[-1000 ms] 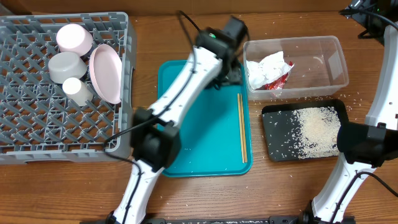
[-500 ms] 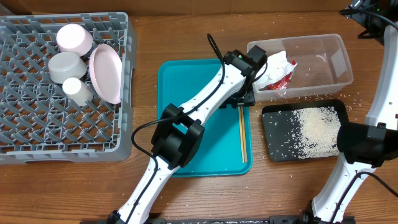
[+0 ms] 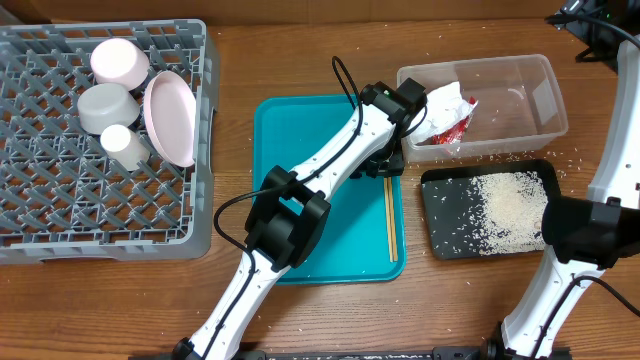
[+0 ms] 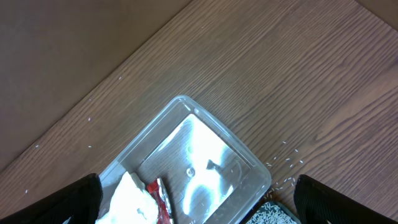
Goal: Sort waste into correct bins and load items into the dishwasher
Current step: 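Reach the left gripper to the chopsticks on the tray's right edge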
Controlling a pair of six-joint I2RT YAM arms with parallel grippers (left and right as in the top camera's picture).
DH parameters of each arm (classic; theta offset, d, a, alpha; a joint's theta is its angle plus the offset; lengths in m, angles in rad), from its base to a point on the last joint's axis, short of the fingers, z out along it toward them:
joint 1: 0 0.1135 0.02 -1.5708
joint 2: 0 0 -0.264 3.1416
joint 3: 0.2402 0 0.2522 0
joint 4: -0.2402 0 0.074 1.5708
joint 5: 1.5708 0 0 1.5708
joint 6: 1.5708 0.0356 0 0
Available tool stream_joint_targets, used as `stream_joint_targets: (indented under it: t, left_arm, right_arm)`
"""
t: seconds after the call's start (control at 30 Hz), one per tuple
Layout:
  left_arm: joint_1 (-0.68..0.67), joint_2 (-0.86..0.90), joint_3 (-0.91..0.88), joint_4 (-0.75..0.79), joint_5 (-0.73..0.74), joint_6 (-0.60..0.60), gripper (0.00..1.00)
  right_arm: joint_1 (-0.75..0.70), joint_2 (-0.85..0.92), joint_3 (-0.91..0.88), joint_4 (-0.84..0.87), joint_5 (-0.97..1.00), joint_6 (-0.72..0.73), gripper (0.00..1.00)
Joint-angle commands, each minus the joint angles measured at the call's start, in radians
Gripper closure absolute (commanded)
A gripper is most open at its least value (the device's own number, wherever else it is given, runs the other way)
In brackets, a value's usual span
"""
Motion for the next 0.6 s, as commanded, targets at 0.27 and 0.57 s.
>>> stream_joint_targets:
  t: [0.27,0.57]
  left_arm:
    - [-0.003,0.023,0.006,0.063,-0.016,-0.002,0.39]
    - [-0.003,0.024,-0.039,0.063,-0.023,-0.003,0.41]
  right_arm:
    - [-0.001,-0.014,0.030,0.006,0.007,0.004,0.00]
    - [-0.001,-0.014,0.030,0.007,0.007,0.004,0.00]
